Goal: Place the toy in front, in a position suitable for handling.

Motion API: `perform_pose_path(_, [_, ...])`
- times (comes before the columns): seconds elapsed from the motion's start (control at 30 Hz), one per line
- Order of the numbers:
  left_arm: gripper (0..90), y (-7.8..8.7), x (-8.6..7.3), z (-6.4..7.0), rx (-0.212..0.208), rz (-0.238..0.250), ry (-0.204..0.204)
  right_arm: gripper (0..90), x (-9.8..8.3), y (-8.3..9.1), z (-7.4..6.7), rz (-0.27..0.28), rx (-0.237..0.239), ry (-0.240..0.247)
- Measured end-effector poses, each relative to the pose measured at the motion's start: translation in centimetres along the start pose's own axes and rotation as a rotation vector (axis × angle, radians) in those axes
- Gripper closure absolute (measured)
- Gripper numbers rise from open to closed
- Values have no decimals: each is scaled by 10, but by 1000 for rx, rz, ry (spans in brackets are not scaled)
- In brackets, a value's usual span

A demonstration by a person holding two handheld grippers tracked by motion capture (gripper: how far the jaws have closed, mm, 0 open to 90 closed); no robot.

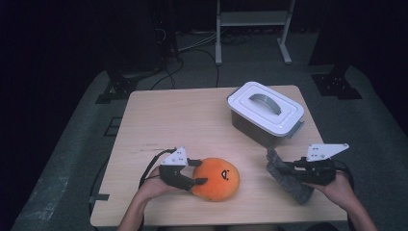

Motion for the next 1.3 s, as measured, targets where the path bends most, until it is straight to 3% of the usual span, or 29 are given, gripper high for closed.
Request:
perform_pose_path(0.17, [328, 1, 0, 1, -9, 7, 2, 769, -13, 3, 3, -24, -9, -27])
perform_pose_path(0.37, [313, 3, 2, 2, -21, 18, 4, 761, -31, -8, 5, -47, -2, -74])
perform_pose_path(0.67, [302, 9, 11, 3, -31, 58, 7, 708, -40, -20, 8, -39, 14, -123])
perform_pose_path(1.0, [287, 17, 15, -3, 0, 78, 8, 587, -28, -22, 6, 13, 38, -146])
perform_pose_path(1.3, [246, 27, 17, -5, 42, 85, 7, 526, -10, -27, 3, 53, 55, -130])
Point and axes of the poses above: each handheld gripper's, and its own axes: y roughly backward along the jaws, x roughly out of its top, z roughly to its right, the point moved 10 cm from there along -y, roughly forward along the jaws, and after that the axes turned 9 degrees about z, right-handed, at the moved point
